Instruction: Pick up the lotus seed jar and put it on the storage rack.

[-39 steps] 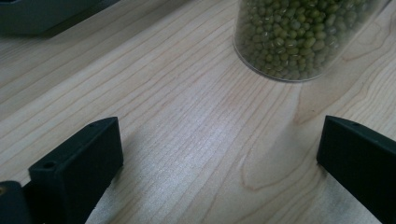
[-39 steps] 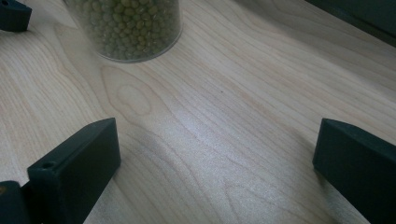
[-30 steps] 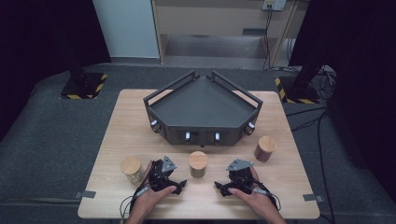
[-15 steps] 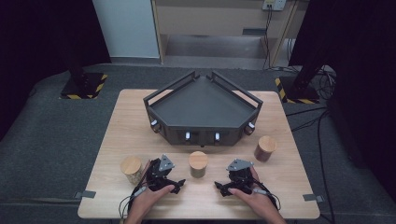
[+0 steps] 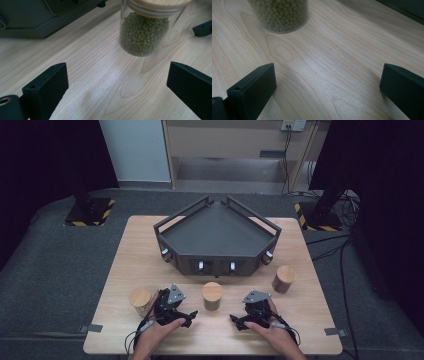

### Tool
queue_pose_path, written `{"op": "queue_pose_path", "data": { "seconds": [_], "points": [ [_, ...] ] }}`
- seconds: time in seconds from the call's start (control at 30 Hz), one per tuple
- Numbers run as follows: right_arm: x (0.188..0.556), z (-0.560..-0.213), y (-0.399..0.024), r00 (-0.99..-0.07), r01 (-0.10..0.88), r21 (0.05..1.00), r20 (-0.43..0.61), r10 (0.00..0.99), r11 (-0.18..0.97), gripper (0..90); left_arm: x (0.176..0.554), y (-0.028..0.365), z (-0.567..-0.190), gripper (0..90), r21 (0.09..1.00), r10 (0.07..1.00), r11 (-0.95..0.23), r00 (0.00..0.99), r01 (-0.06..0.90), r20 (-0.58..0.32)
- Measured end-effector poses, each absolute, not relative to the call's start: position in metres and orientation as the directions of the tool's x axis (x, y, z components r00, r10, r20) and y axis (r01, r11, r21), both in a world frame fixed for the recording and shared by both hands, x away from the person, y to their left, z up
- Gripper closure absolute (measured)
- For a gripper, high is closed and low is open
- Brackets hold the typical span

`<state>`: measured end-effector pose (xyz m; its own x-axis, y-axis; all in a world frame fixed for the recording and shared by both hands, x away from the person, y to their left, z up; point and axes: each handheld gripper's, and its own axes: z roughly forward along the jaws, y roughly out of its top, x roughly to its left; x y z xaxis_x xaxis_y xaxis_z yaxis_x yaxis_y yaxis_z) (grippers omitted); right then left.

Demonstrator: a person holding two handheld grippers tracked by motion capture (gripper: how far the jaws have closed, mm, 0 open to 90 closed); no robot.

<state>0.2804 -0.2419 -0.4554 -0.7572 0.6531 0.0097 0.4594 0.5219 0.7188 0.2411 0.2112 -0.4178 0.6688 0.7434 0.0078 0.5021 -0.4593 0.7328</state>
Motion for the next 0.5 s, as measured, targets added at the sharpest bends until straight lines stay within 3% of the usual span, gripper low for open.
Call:
{"op": "queue_pose_path", "data": {
  "seconds": [0.5],
  "points": [
    [0.28,-0.455,-0.242,-0.757,0.459,0.719,0.01,0.653,0.522,1.1,0.231,0.212,-0.398,3.1,0.748,0.737,-0.461,0.676,0.478,0.022]
  ]
}}
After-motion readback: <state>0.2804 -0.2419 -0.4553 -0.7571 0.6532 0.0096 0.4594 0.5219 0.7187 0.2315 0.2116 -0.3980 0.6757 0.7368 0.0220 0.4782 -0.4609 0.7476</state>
